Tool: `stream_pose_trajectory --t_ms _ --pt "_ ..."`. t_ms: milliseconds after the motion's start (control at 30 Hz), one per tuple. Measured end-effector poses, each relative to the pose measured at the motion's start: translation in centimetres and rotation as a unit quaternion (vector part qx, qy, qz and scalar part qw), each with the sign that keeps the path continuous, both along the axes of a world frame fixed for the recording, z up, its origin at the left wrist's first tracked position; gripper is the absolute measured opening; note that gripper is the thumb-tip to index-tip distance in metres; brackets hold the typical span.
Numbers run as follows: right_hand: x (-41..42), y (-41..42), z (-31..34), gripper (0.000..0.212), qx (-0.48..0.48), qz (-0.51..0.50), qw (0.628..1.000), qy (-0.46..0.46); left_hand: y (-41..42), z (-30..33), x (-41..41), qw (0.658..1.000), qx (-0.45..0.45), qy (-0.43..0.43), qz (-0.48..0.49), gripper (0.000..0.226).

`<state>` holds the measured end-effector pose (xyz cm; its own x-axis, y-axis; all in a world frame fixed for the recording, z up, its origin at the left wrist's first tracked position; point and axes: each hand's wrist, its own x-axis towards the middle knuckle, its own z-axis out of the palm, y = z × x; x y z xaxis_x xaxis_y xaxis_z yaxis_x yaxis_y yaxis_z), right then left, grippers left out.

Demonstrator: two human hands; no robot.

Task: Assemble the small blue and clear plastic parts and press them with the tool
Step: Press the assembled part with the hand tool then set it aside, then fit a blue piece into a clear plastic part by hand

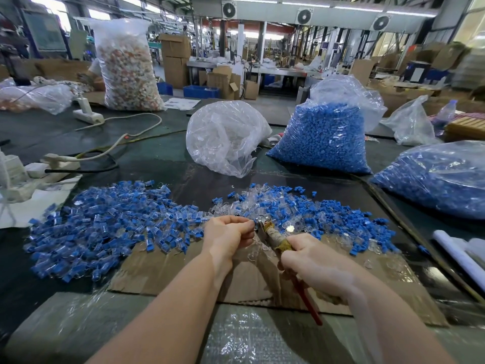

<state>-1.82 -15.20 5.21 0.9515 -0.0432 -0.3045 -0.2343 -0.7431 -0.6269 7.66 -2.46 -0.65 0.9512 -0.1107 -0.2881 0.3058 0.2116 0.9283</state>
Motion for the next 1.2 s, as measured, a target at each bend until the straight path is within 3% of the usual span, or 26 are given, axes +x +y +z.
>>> stream_pose_trajectory --t_ms 167,267,400,467,533,633,767,867,1000,1200 --pt "0.4 0.1 -1.0 0.029 -0.066 0.018 0.997 -0.041 -0.2 -0.3 -0.1 1.0 0.002 -0.005 -0.004 0.005" --pt "0.5 0.2 -1.4 0.027 -0.074 0.009 0.996 -0.049 -0.4 -0.4 -0.2 1.0 0.011 -0.019 0.0 0.004" --pt "0.5 0.1 -1.7 0.009 0.047 -0.031 0.997 -0.046 -0.1 -0.1 -0.3 0.999 0.027 -0.032 0.02 0.007" --pt "0.4 -0.2 -1.5 0.004 0.114 -0.065 0.991 -0.04 0.8 0.0 -0.1 0.991 0.101 -0.075 0.036 0.007" --pt "0.5 -0.9 -1.8 0.009 0.112 -0.093 0.987 -0.063 2.5 0.1 0.5 0.953 0.247 -0.158 0.078 0.007" --pt "0.8 -2.3 -2.7 0.012 0.022 -0.122 0.986 -0.11 5.8 0.4 1.8 0.86 0.423 -0.243 0.149 0.008" --pt "0.9 -4.2 -4.1 0.024 -0.156 -0.163 0.966 -0.128 9.2 -0.2 3.3 0.783 0.539 -0.259 0.172 0.017" --pt "0.8 -5.0 -4.9 0.033 -0.236 -0.182 0.946 -0.126 10.1 -1.0 3.7 0.76 0.579 -0.252 0.154 0.019" --pt "0.7 -5.7 -5.6 0.038 -0.304 -0.187 0.928 -0.106 9.2 -1.3 3.3 0.756 0.577 -0.265 0.159 0.019" --pt "0.5 -5.7 -6.2 0.046 -0.364 -0.167 0.91 -0.112 4.4 -1.0 1.2 0.817 0.457 -0.348 0.046 0.011"
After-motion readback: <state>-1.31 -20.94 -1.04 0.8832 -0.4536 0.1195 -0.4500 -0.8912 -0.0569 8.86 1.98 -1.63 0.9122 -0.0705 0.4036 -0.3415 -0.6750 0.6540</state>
